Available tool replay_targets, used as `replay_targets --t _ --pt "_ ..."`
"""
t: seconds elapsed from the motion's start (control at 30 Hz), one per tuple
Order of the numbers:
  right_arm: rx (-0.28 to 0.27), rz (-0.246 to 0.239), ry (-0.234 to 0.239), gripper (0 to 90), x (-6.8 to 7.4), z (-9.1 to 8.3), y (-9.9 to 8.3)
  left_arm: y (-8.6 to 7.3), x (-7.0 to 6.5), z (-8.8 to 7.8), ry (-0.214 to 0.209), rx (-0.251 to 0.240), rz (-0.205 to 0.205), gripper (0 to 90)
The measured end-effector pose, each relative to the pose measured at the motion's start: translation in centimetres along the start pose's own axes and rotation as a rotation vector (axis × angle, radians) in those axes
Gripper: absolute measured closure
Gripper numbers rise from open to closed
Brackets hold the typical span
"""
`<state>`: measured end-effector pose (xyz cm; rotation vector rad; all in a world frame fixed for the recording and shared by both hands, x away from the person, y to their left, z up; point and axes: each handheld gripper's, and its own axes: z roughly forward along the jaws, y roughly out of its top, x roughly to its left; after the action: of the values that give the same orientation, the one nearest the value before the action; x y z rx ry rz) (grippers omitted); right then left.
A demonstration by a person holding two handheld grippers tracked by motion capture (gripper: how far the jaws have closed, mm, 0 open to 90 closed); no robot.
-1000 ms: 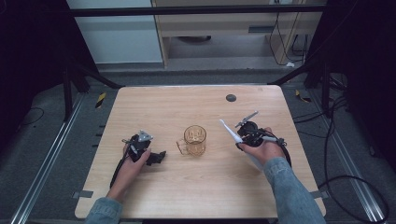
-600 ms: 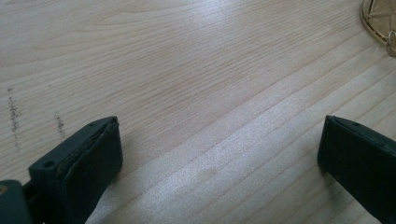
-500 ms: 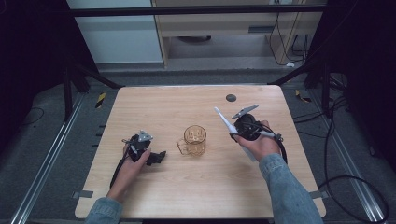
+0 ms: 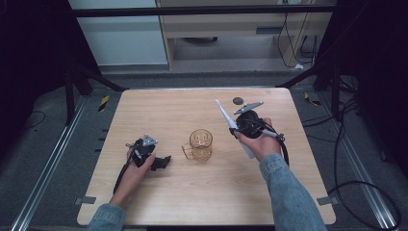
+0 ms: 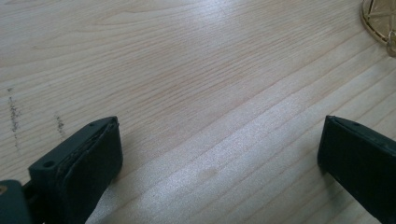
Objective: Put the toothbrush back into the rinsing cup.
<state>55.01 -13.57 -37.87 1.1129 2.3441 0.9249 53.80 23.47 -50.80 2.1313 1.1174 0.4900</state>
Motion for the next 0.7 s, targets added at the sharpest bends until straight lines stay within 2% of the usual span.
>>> replay_targets --t 0.47,0.7 --pt "-0.139 0.073 -0.024 67.0 0.8 -0.7 1.5 0.0 0.0 0.0 -0.001 -0.001 0.001 0.0" --pt "-0.166 0.064 -0.030 66.9 1.4 -0.8 2.7 0.0 0.0 0.0 0.000 0.000 0.001 0.0"
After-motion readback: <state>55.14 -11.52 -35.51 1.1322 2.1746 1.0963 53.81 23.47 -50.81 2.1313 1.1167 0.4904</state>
